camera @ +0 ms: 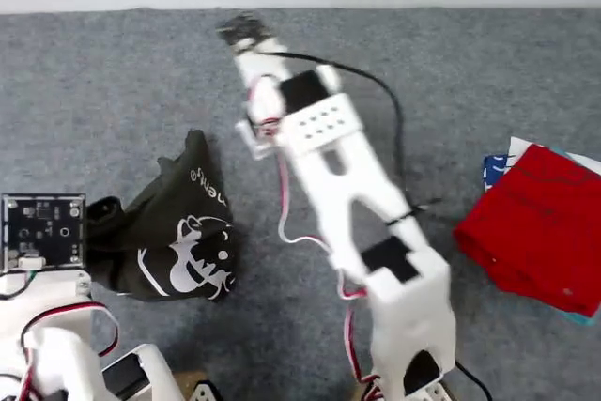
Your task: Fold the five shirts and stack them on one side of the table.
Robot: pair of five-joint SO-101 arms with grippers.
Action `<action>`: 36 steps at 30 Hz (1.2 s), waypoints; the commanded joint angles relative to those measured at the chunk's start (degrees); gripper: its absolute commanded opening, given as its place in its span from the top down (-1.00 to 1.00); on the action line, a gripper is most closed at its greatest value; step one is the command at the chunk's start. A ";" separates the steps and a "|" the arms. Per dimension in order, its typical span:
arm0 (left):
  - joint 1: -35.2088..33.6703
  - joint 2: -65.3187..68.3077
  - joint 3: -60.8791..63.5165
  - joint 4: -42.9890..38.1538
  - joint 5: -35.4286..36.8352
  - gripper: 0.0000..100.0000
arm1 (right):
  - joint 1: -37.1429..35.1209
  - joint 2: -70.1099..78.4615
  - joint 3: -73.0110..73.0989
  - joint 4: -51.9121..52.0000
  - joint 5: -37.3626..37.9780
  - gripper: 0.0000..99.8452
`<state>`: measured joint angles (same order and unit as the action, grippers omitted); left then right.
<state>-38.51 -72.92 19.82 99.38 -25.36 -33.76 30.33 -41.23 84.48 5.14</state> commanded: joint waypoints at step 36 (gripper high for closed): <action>-0.44 -0.62 2.86 0.97 0.62 0.97 | -8.48 32.84 -31.38 6.02 -1.85 0.95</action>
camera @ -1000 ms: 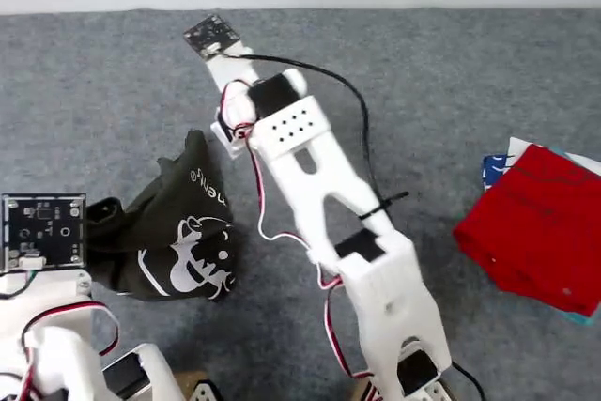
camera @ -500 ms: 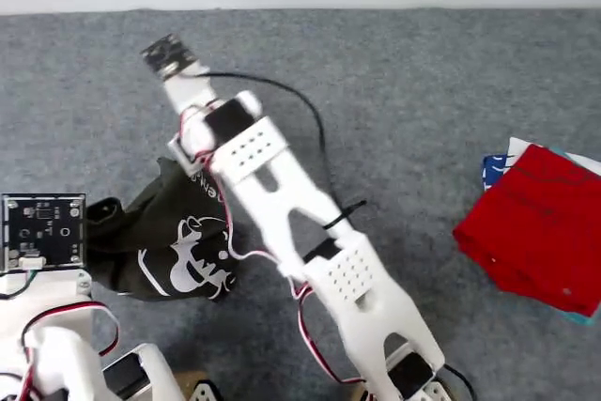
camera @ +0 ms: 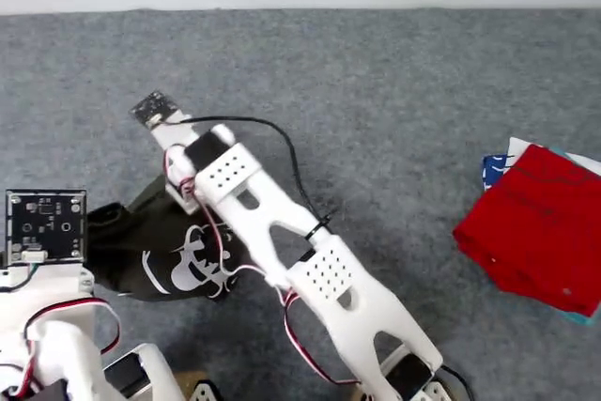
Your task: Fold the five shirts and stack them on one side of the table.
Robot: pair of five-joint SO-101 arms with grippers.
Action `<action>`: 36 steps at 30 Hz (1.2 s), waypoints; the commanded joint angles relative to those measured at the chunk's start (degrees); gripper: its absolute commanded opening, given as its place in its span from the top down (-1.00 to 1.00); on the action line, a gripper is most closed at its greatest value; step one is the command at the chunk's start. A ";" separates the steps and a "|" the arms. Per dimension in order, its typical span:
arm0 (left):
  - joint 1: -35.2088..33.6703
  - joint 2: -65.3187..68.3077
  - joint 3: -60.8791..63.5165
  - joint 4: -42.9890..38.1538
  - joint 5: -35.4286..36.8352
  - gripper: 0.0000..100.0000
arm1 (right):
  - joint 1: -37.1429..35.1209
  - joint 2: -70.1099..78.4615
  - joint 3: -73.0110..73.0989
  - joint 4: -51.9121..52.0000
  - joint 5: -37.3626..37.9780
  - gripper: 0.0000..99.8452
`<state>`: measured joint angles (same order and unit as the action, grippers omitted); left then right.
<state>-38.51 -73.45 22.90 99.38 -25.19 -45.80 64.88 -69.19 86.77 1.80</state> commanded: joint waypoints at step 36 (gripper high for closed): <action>6.15 31.30 -29.67 -36.22 0.18 0.97 | 27.21 -34.15 0.00 7.96 1.05 0.98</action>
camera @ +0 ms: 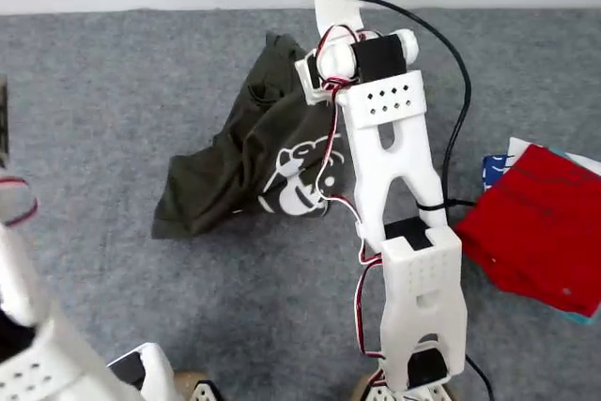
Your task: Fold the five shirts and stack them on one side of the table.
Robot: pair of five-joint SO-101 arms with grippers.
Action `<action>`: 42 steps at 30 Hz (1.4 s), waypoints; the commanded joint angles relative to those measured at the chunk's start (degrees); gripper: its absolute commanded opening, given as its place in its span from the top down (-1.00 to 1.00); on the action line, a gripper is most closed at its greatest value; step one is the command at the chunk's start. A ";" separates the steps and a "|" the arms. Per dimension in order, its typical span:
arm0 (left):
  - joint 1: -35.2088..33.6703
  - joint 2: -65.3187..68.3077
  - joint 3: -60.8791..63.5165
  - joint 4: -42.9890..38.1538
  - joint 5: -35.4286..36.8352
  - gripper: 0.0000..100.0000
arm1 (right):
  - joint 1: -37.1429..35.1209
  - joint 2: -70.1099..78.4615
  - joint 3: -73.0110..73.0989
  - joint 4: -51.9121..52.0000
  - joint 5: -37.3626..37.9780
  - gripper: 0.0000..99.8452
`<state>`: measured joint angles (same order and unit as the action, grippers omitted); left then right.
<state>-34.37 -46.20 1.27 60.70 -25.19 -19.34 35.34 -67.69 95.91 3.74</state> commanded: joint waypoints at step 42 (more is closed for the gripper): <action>21.54 75.87 -27.82 32.44 7.12 0.57 | 2.77 -22.73 30.95 6.99 2.37 0.46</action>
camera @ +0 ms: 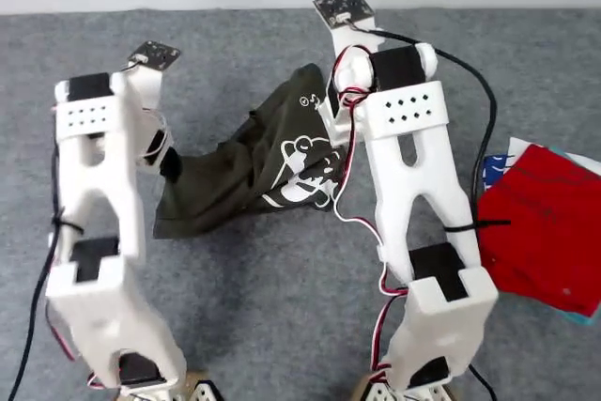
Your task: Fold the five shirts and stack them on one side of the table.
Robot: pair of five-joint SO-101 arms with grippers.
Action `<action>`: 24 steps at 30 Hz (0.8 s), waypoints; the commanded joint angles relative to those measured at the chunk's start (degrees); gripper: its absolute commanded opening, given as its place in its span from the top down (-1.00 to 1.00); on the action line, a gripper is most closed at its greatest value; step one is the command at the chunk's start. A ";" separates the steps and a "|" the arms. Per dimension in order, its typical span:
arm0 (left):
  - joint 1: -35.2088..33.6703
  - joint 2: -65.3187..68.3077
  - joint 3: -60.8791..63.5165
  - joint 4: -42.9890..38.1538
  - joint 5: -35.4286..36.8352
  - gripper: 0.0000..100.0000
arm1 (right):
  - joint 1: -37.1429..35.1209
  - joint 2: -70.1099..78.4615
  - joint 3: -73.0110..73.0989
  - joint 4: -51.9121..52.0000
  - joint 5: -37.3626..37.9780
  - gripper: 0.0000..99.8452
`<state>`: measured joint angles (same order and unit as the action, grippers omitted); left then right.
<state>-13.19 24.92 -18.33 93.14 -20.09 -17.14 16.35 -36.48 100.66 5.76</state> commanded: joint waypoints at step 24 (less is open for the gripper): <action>5.01 34.02 -40.66 7.38 2.64 0.97 | 3.91 -3.21 -0.18 2.15 0.35 0.46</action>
<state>-8.97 60.00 -54.90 99.03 -17.71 -13.89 16.26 -36.40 100.66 5.76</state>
